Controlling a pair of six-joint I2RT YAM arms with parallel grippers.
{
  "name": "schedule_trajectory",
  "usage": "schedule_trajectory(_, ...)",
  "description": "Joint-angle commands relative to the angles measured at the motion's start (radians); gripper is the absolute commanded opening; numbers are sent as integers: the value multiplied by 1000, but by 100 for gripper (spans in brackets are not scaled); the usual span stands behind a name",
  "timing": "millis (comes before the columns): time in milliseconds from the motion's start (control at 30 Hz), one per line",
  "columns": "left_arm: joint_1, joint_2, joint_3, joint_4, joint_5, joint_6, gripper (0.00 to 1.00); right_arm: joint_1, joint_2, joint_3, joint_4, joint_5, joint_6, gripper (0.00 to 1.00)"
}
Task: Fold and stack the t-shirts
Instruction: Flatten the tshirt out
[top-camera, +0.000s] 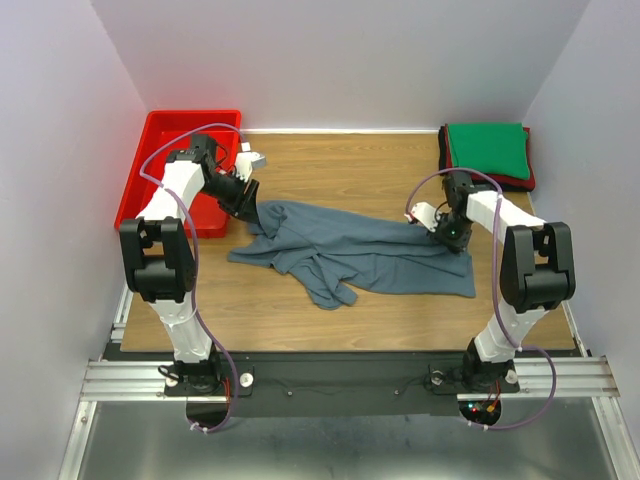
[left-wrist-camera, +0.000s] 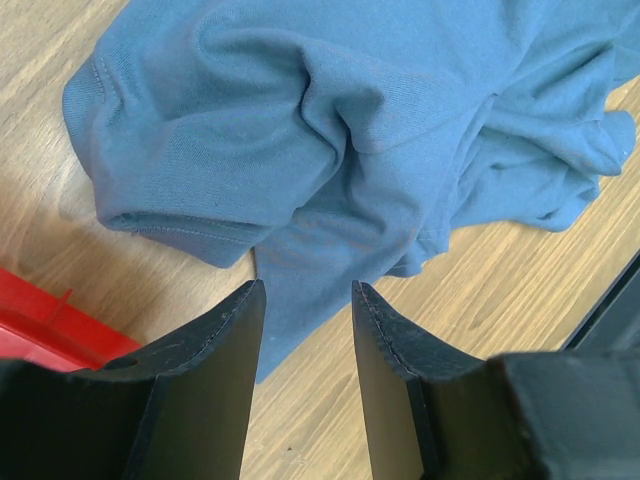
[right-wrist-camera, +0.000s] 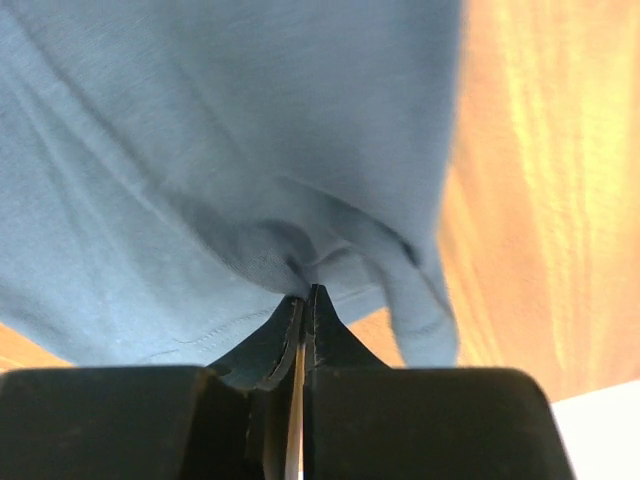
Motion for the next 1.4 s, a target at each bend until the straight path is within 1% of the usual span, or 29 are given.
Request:
schedule_trajectory(0,0,-86,-10,-47,14,57,51,9,-45,65,-13,9,0,1)
schedule_trajectory(267,8,-241,-183,-129,-93,294,51,6,-85,134,-97,-31,39,0)
schedule_trajectory(333,3,-275,-255,-111,-122,316,51,4,-93,136,-113,-37,56,0)
schedule_trajectory(400,-18,-296,-323,-85,-142,316,51,4,-96,138,-128,-41,73,0)
schedule_trajectory(467,-49,-322,-368,-16,-168,293,50,6,-97,138,-136,-41,82,1)
schedule_trajectory(500,-85,-332,-392,11,-191,261,50,4,-99,139,-140,-44,91,1)
schedule_trajectory(600,-123,-341,-487,111,-288,209,49,3,-108,139,-151,-45,104,1)
schedule_trajectory(633,-123,-332,-493,158,-333,194,49,1,-114,138,-154,-44,105,0)
schedule_trajectory(800,-123,-277,-474,236,-467,122,50,0,-122,127,-157,-40,110,1)
schedule_trajectory(933,-120,-247,-469,274,-533,106,50,0,-124,122,-159,-38,110,0)
schedule_trajectory(1233,-87,-207,-472,285,-590,109,51,-9,-121,102,-157,-34,95,1)
schedule_trajectory(1367,-86,-169,-464,289,-584,97,51,-14,-114,104,-159,-34,87,1)
